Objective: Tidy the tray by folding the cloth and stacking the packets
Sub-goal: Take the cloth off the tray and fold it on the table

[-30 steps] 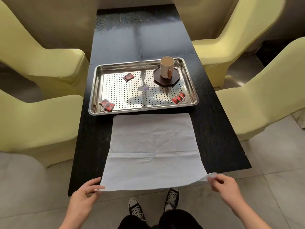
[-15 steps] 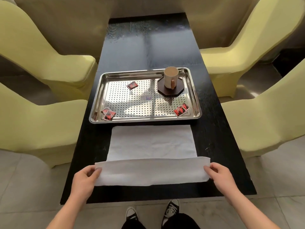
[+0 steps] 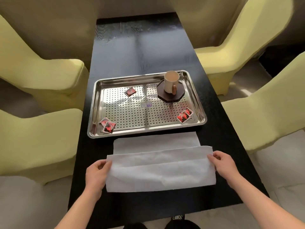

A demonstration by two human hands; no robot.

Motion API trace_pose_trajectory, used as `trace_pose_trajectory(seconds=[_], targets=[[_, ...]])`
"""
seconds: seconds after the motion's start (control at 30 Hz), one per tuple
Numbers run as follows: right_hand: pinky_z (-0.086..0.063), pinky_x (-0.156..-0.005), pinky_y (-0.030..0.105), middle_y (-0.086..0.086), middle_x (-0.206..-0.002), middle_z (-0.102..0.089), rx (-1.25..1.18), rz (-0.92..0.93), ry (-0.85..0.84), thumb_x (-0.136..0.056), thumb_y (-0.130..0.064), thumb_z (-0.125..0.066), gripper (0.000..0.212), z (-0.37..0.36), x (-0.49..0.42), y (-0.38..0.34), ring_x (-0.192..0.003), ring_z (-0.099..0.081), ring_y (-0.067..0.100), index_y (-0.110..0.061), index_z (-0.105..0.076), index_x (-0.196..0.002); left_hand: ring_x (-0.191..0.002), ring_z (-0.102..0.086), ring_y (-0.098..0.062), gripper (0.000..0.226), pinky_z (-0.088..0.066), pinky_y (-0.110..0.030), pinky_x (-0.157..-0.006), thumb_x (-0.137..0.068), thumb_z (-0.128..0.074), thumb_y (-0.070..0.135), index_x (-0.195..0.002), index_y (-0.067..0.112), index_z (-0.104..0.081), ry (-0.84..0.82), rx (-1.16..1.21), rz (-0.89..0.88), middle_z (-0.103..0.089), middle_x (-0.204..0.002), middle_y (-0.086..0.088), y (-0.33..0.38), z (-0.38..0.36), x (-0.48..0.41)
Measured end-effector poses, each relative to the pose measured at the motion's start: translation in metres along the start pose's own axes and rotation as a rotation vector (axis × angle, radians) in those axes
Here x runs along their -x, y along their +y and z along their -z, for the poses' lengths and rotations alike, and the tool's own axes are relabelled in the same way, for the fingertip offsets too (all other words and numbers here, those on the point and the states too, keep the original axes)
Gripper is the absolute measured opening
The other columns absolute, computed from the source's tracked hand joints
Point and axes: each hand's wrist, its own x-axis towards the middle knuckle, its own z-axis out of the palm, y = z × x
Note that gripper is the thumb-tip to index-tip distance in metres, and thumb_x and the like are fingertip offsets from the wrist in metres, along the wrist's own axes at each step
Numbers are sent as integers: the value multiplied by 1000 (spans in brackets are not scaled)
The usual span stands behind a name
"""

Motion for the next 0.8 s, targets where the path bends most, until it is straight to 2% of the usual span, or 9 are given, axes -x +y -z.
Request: trace_pose_trajectory(seconds=[0.1, 0.23, 0.4, 0.57, 0.8], targets=[[-55, -78, 47, 9, -85, -67, 22, -37, 112, -97, -30, -61, 22, -11, -7, -13, -83, -64, 27, -15, -68, -82, -90, -64, -23, 7, -52, -35, -66, -94, -63, 23, -100, 20, -65, -24, 24, 7, -66, -98, -4, 9, -4, -24], [-49, -70, 38, 4, -80, -66, 74, -41, 212, -96, -31, -63, 22, -18, -25, -29, -78, -61, 20, -20, -67, -78, -90, -67, -25, 12, -58, -43, -74, -94, -64, 24, -104, 18, -67, -27, 82, 72, -68, -99, -6, 15, -14, -45], [-54, -77, 44, 2, -79, -67, 149, -22, 167, -95, -31, -64, 21, -27, -60, -46, -77, -61, 18, -23, -67, -77, -92, -66, -25, 2, -57, -43, -78, -93, -66, 21, -95, 21, -66, 43, 96, 132, -67, -98, -6, 20, -28, -70], [-54, -77, 42, 3, -83, -67, 164, -68, 73, -96, -30, -63, 18, -32, -90, -46, -79, -62, 19, -19, -70, -85, -99, -64, -28, 15, -54, -46, -89, -92, -68, 21, -105, 14, -69, 112, 62, 187, -67, -100, -6, 18, -43, -98], [-54, -78, 42, 8, -84, -67, 147, -105, 66, -96, -28, -63, 19, -39, -104, -42, -79, -62, 21, -18, -67, -80, -101, -58, -23, 27, -49, -41, -93, -92, -68, 21, -116, 8, -68, 160, 1, 196, -65, -104, -5, 12, -57, -115]])
